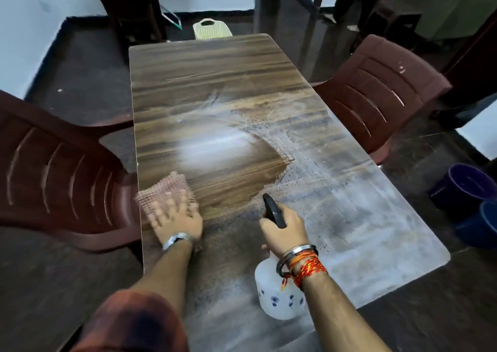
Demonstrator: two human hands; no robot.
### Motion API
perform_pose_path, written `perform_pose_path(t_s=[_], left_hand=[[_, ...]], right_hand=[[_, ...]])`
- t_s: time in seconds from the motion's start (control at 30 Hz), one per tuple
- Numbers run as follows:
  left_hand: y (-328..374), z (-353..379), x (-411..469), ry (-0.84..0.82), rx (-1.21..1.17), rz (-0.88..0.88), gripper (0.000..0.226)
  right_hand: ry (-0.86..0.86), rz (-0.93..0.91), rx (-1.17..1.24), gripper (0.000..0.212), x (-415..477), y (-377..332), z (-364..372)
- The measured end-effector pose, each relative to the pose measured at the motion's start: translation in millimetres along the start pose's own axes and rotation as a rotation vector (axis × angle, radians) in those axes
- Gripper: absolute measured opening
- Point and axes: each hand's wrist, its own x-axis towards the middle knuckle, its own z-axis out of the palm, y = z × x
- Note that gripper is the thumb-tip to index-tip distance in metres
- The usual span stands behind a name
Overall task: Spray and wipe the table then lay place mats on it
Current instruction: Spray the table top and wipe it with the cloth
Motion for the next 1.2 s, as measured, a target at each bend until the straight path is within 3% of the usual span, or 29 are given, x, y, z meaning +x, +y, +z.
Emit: perform_pose_path(t_s=[0.13,0.23,0.3,0.47,0.6,0.73,0.83,1.03,1.1,1.2], left_hand=[[57.9,28.2,-60.7,-0.079,0.106,0.412,0.059],[79.1,37.9,-89.4,-0.132,0.091,0.557,0.056],[74.1,36.6,-89.5,-0.122,0.061,0.488,0.055],[13.4,24.0,-87.9,-0.028,0.002,0.080,0.060],[-38.9,13.5,-95.7,-0.025,-0.035,-0.121,0.058],[-25.5,25.9,-126.6,0.021,-0.060,-0.289,0.058],[11.0,43.7,-163.8,0.022,-0.053,-0.223,0.058],[101.3,80.4,-237.6,-0.075,0.074,0.190,0.057],[95.7,82.8,-249.2,-0.078,0.050,0.152,0.056],[57.8,78.9,-259.9,-0.041,-0.001,-0.051,0.057]], right_hand=[[0.009,-0.001,-0.039,0.021,4.9,0.6,-15.2],[-0.005,-0.036,-0.097,0.017,9.0,-3.5,-20.1],[-0.020,-0.057,-0.123,0.014,11.1,-4.8,-19.7],[-0.113,-0.060,-0.163,0.019,0.3,5.5,-8.1],[-0.219,-0.091,-0.233,0.019,-15.4,14.5,-9.7],[-0.283,-0.118,-0.212,0.023,-25.5,34.4,-35.6],[-0.300,-0.128,-0.236,0.018,-28.4,55.2,-70.1],[-0.380,-0.205,-0.316,0.026,-33.8,88.6,-109.2],[-0.417,-0.231,-0.324,0.028,-38.0,92.6,-114.6],[-0.498,-0.252,-0.312,0.026,-44.6,93.5,-113.5]])
